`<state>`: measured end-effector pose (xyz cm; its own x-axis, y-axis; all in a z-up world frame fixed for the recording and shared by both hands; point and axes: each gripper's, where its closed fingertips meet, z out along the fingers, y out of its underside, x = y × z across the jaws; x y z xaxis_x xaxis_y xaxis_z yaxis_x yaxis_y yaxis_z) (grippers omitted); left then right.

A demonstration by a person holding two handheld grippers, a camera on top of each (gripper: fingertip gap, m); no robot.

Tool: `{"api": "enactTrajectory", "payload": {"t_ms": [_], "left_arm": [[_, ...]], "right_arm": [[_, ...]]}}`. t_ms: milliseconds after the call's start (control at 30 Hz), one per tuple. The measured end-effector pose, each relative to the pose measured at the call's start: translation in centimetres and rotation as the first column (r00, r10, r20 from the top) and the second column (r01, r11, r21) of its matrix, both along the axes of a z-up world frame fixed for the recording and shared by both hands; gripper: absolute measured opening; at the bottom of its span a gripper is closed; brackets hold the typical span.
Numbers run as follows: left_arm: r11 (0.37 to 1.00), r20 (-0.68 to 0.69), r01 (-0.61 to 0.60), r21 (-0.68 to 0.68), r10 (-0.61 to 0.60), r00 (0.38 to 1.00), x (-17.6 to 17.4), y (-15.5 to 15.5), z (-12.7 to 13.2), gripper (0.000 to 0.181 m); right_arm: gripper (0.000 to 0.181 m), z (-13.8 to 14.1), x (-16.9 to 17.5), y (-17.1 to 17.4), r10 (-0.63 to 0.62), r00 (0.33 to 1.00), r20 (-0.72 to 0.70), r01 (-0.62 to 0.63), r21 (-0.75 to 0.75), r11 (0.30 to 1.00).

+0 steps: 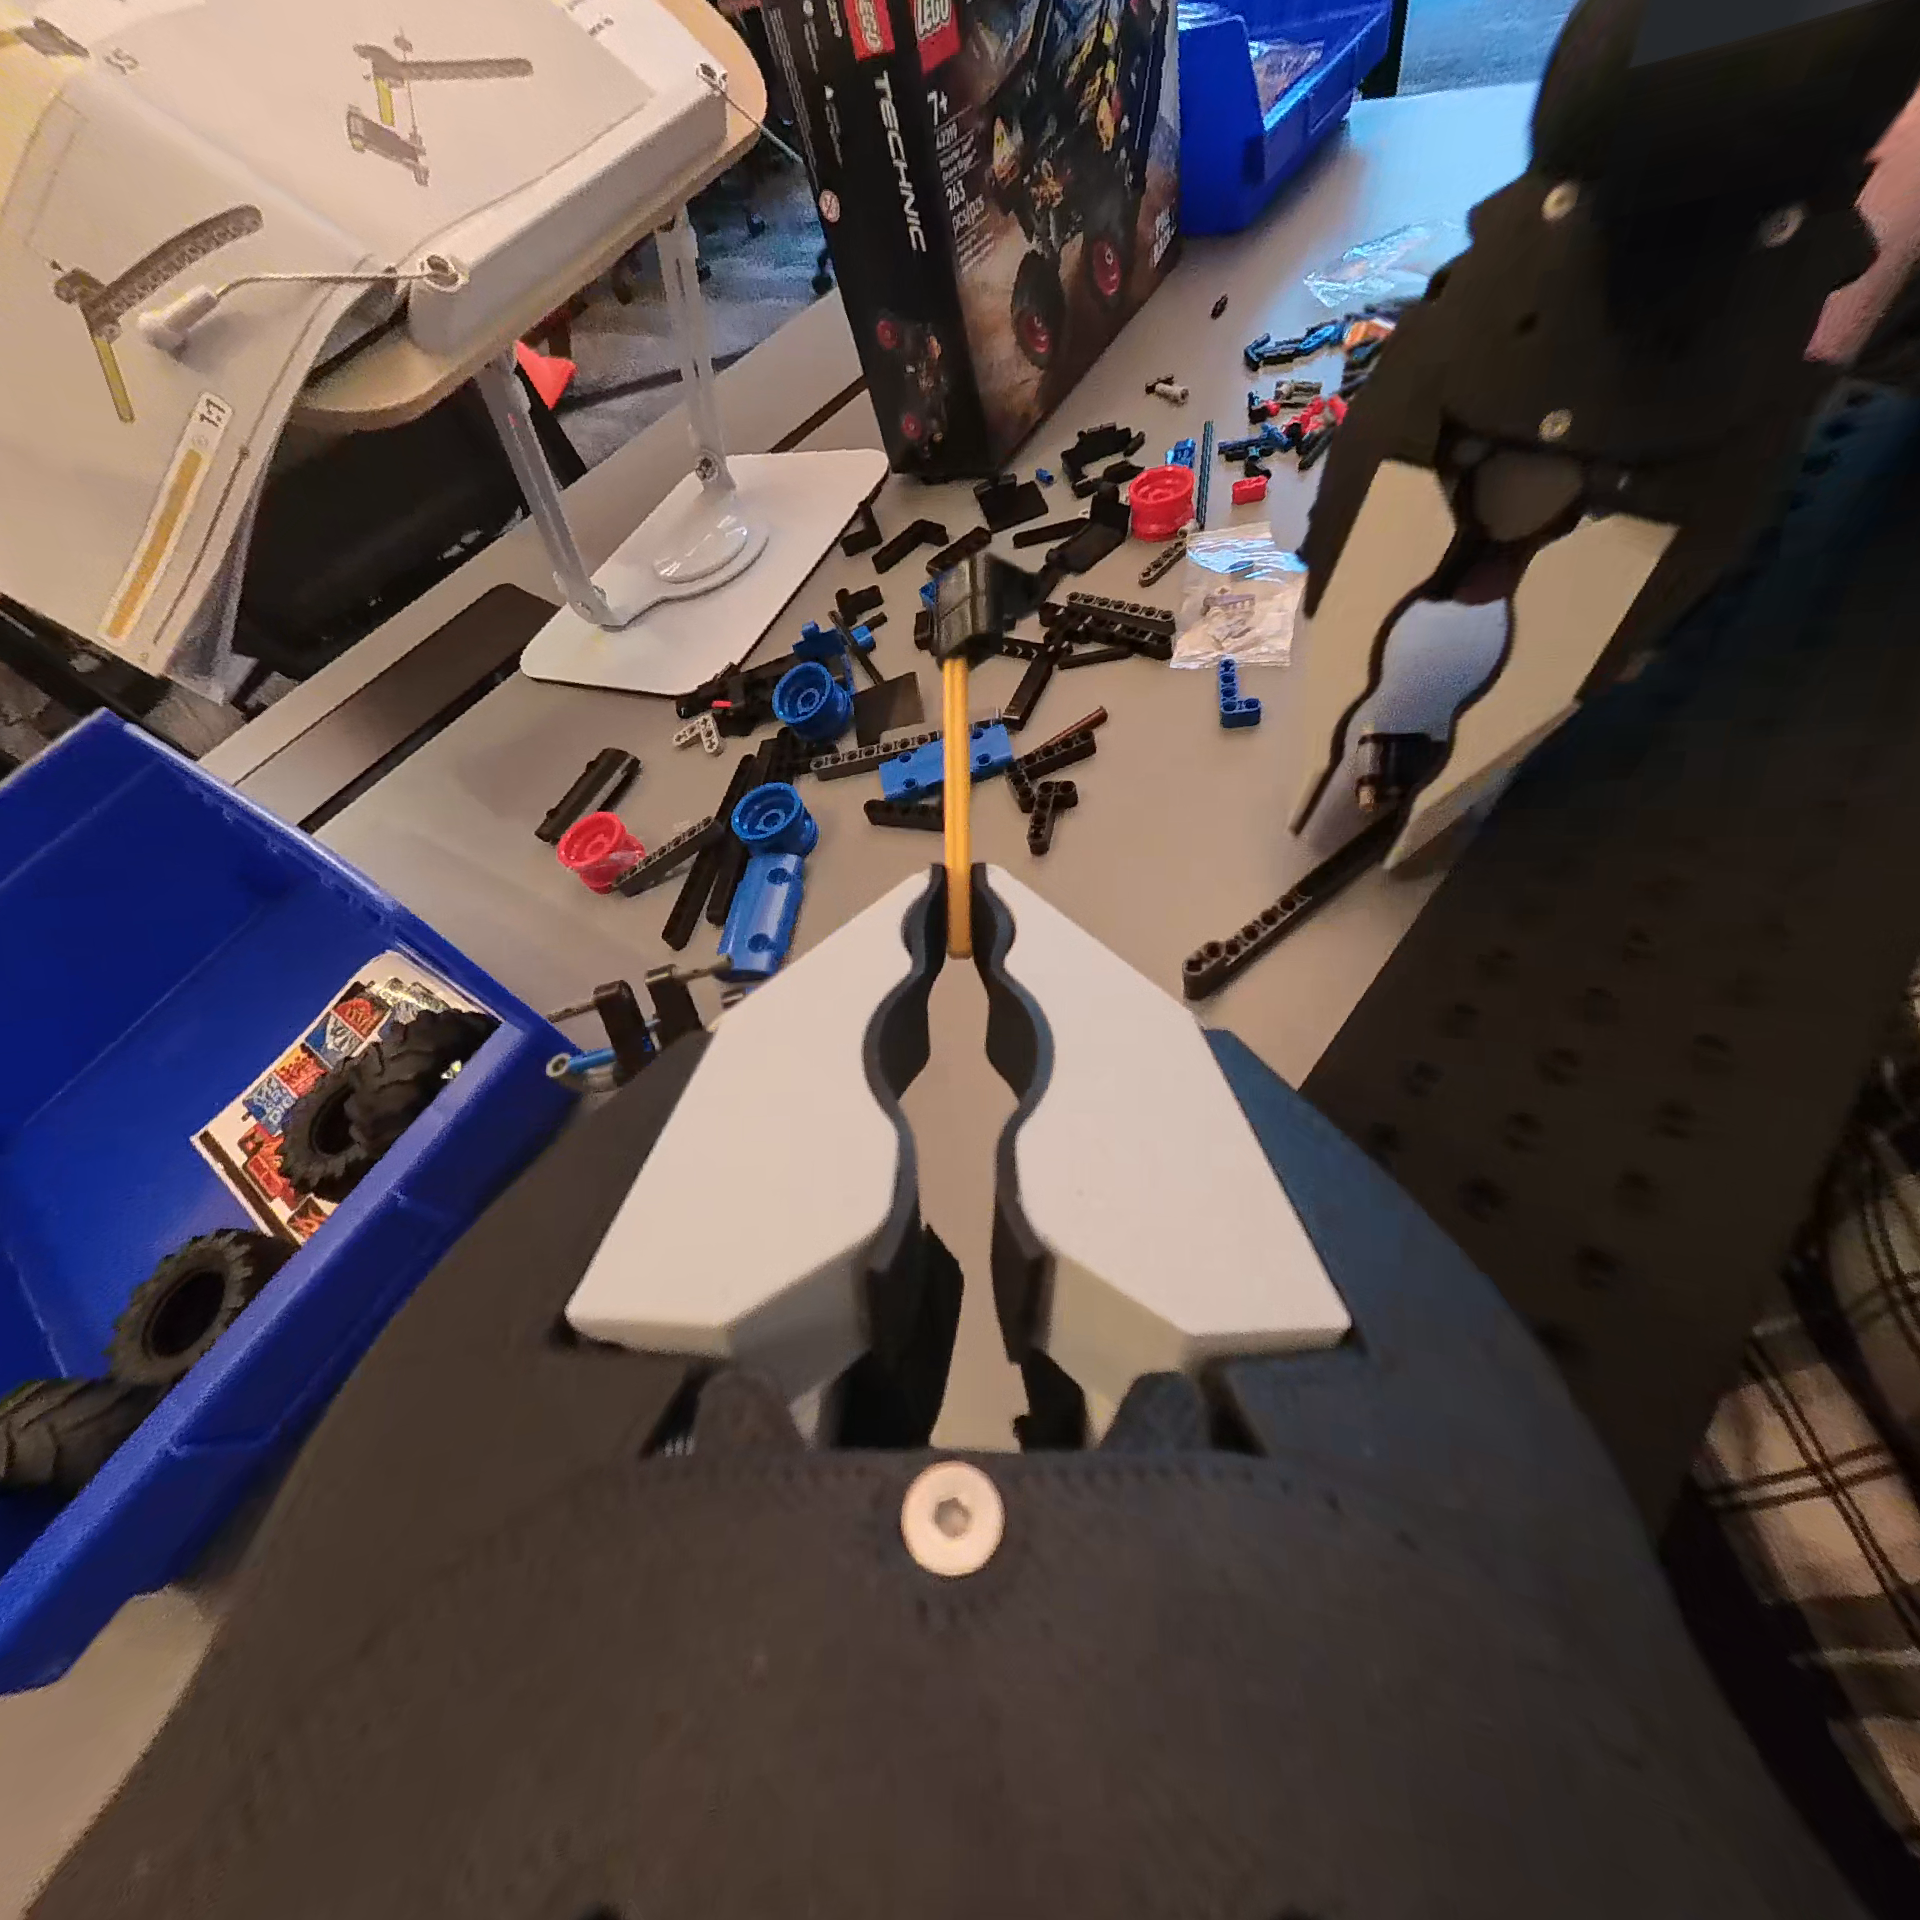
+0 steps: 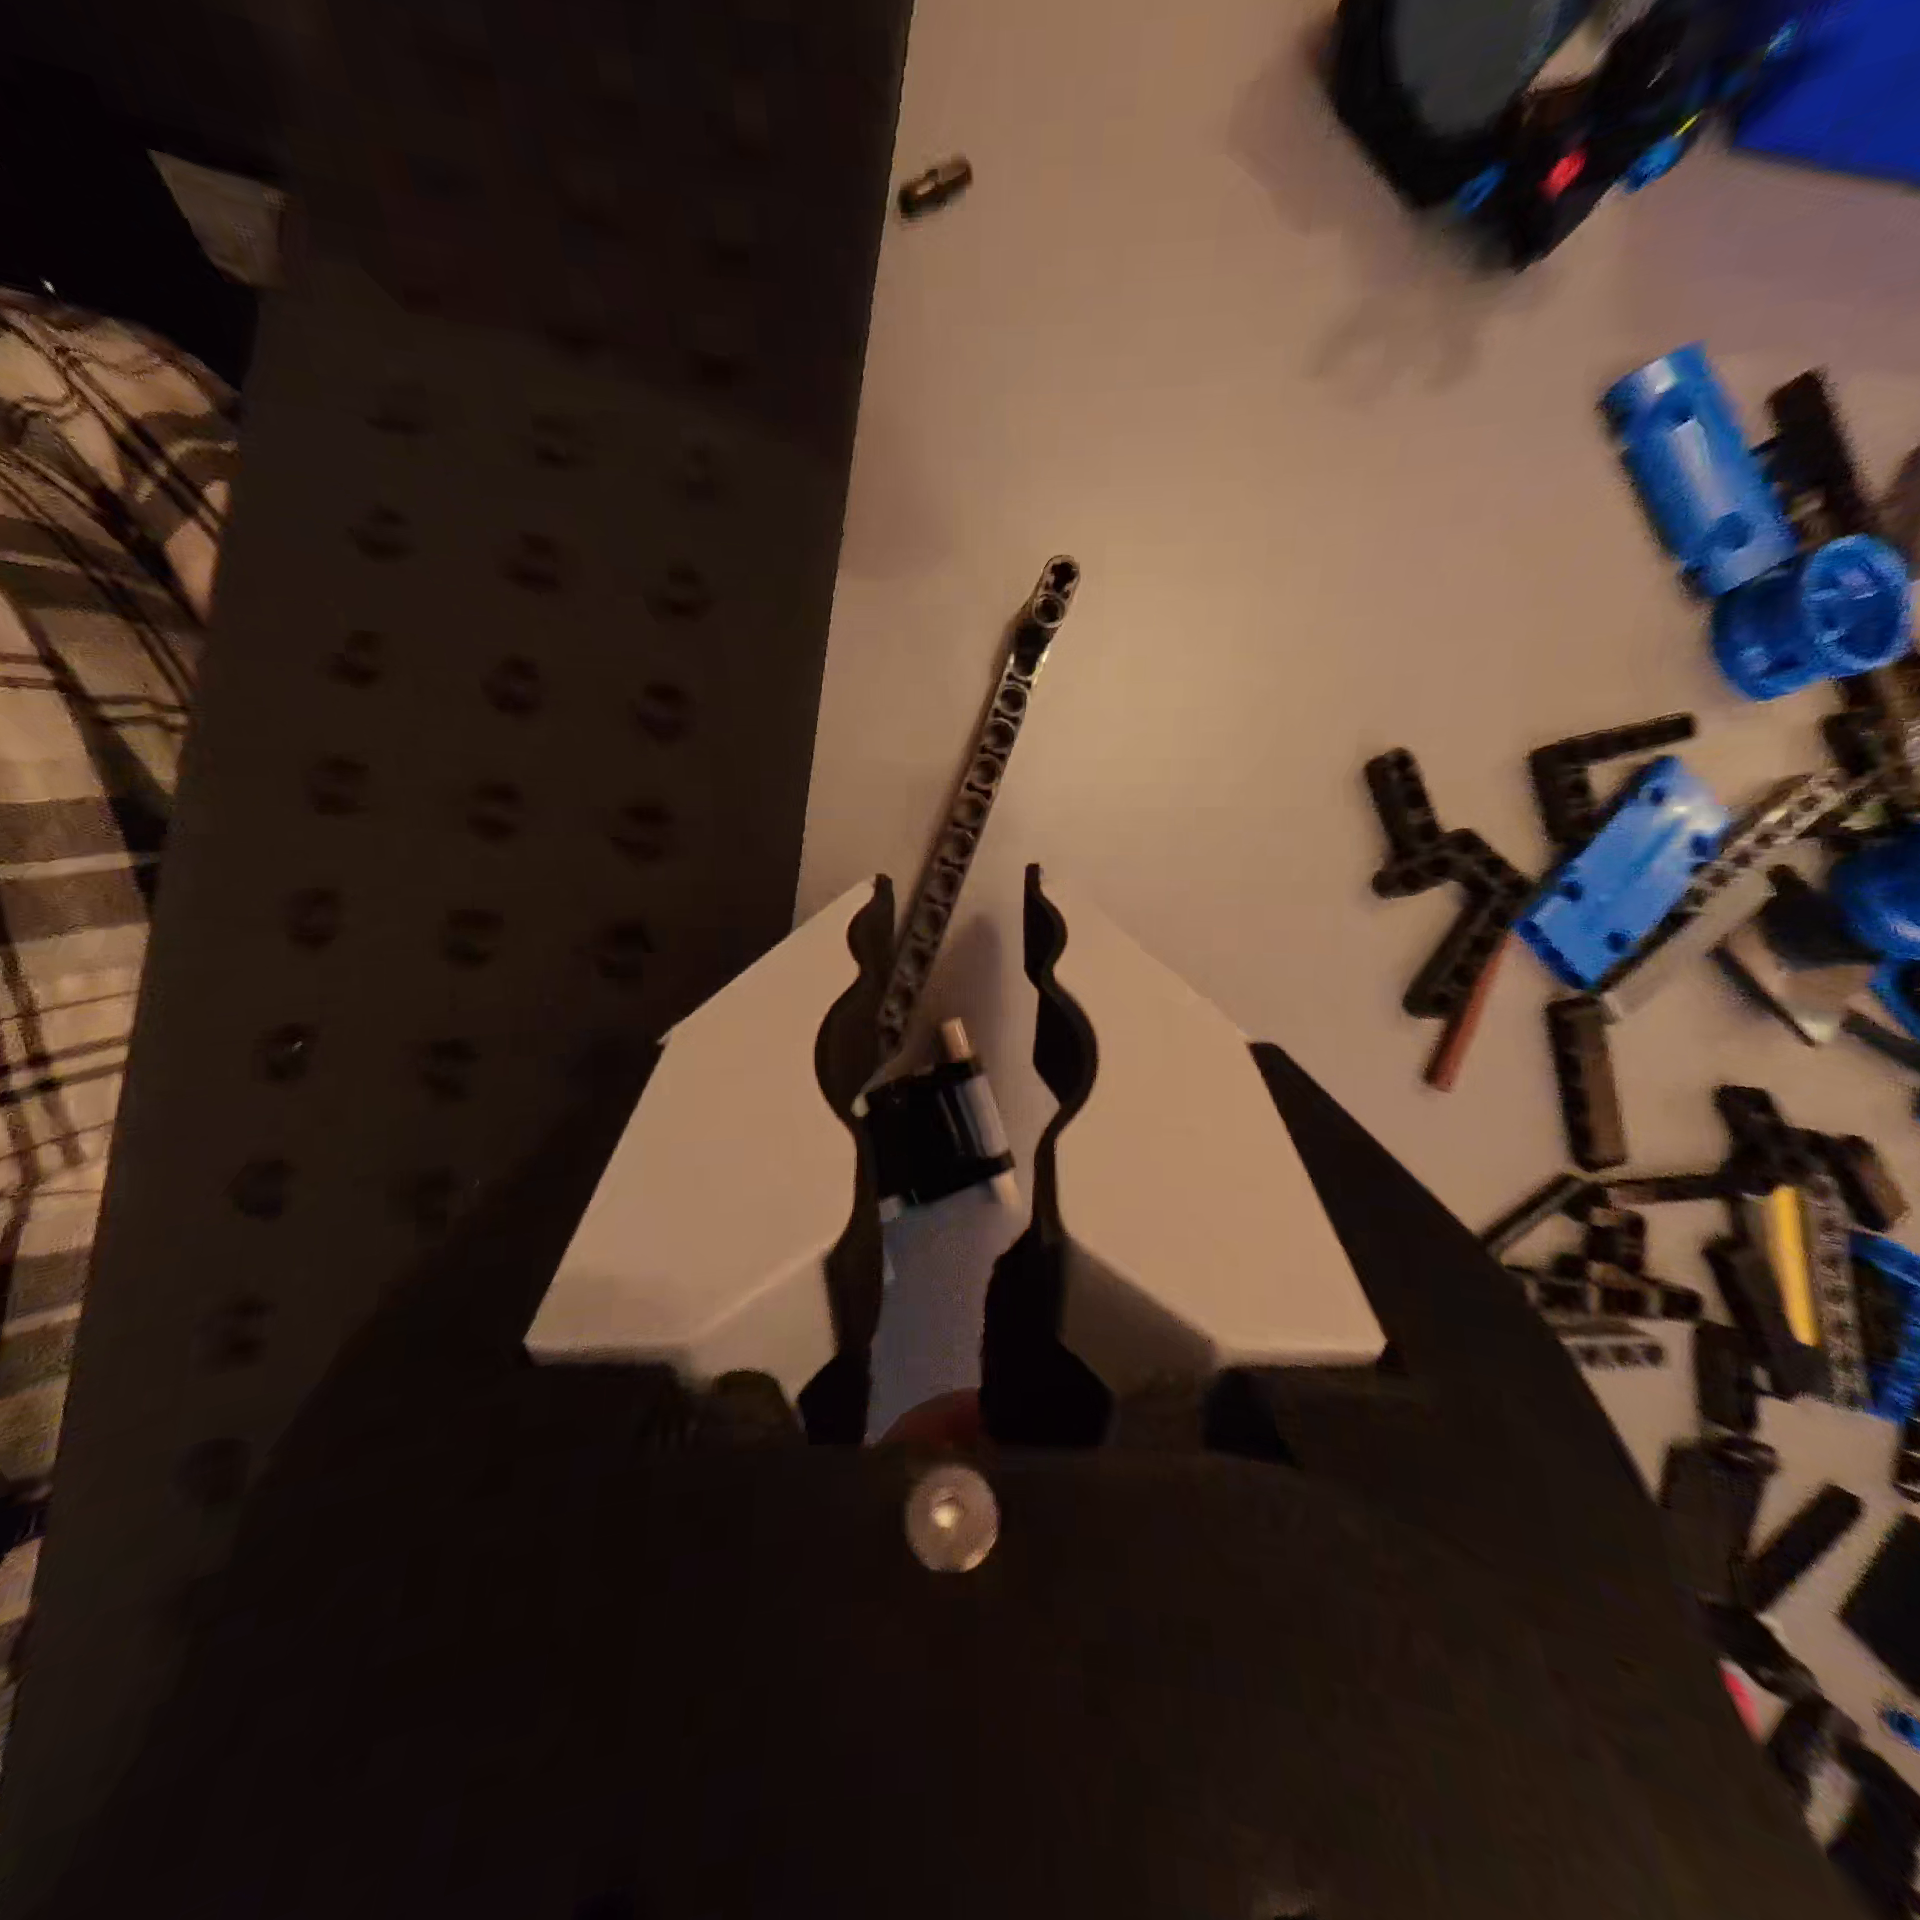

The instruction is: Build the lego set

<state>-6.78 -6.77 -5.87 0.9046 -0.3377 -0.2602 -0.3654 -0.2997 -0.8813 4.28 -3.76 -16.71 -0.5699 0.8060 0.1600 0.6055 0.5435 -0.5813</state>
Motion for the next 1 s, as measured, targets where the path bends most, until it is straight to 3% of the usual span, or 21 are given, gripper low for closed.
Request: {"api": "enactTrajectory", "payload": {"t_ms": [67,167,300,400,500,800,1000], "left_arm": [[1.0,0.013,0.005,-0.002,-0.005,1.0,0.0,-0.1,-0.4,0.002],[1.0,0.027,0.001,-0.001,-0.001,1.0,-0.3,-0.2,-0.8,0.002],[1.0,0.071,0.001,0.009,-0.002,0.997,-0.5,0.0,-1.1,0.003],[1.0,0.082,0.001,0.008,-0.002,0.997,-0.6,0.2,-1.5,0.002],[1.0,0.085,0.0,0.001,0.0,0.996,-0.6,0.4,-1.9,0.002],[1.0,0.101,-0.002,-0.011,0.003,0.995,-0.7,0.6,-2.9,0.002],[1.0,0.108,0.012,-0.022,-0.01,0.994,-0.2,0.9,-3.2,0.002]], "right_arm": [[0.01,-1.1,-0.3,-0.3,-0.004,0.999,0.042,0.004,-0.015,1.0],[0.007,-1.1,-1.0,0.1,-0.024,0.999,0.04,0.024,-0.004,1.0],[0.006,-0.5,-2.2,2.5,-0.047,0.998,-0.047,0.055,0.172,0.984],[0.006,-0.4,-2.9,4.7,0.042,0.992,-0.119,0.022,0.495,0.869],[0.006,-0.9,-3.2,4.3,0.118,0.986,-0.12,-0.017,0.627,0.779],[0.006,-0.8,-2.5,2.8,0.176,0.981,-0.076,-0.097,0.596,0.797],[0.0,0.6,-3.6,5.0,0.146,0.976,-0.159,-0.004,0.661,0.751]]}}
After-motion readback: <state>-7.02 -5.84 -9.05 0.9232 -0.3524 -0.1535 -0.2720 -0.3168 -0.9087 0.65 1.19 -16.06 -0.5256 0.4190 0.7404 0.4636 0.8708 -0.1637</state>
